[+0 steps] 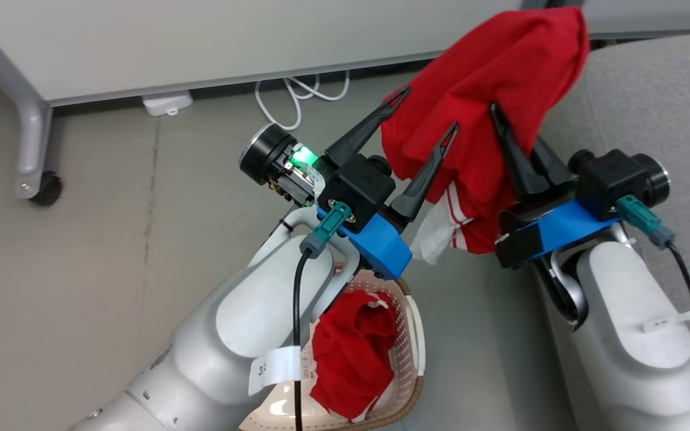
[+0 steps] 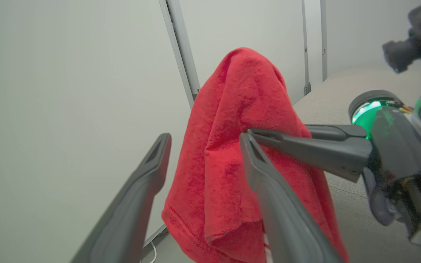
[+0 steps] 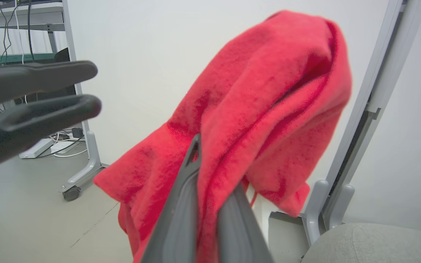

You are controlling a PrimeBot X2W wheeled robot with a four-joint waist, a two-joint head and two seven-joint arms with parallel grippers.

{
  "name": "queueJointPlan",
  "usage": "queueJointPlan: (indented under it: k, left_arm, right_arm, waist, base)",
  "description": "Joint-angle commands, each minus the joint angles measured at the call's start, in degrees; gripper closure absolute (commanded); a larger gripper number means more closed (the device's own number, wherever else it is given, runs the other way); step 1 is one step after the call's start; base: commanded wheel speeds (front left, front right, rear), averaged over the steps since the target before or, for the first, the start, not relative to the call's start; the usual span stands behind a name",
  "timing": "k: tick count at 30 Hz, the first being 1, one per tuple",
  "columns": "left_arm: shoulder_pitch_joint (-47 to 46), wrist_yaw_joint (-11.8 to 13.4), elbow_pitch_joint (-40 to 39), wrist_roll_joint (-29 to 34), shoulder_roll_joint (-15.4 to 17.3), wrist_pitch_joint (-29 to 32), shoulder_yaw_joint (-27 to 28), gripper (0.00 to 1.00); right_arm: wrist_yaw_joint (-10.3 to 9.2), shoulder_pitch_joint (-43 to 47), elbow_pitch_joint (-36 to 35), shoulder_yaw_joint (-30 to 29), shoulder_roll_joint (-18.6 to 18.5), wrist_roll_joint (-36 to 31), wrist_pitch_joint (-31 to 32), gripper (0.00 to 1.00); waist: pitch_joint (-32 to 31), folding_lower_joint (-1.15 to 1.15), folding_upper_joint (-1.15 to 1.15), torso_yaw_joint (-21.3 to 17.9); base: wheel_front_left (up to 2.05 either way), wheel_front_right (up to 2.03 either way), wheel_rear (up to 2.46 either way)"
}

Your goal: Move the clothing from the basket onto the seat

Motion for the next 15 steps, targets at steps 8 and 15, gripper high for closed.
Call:
queueJointPlan:
  k: [8, 15]
  left_arm:
    - [-0.5, -0.8, 0.2, 1.5, 0.4, -0.2, -0.6, 0.00]
    - [-1.5, -1.4, 0.7, 2.6, 0.5, -0.2, -1.1, 0.00]
  right_arm:
    - [0.01, 1.7, -2.8, -6.4, -1.0, -0.1, -0.3, 1.00]
    - [0.01, 3.2, -4.9, -11.8, -1.0, -0.3, -0.3, 1.00]
  waist:
    - [3.9, 0.00, 0.00, -6.7]
    - [6.4, 0.00, 0.00, -11.3]
  base:
    - [0.00, 0.00, 0.00]
    - [0.00, 0.00, 0.00]
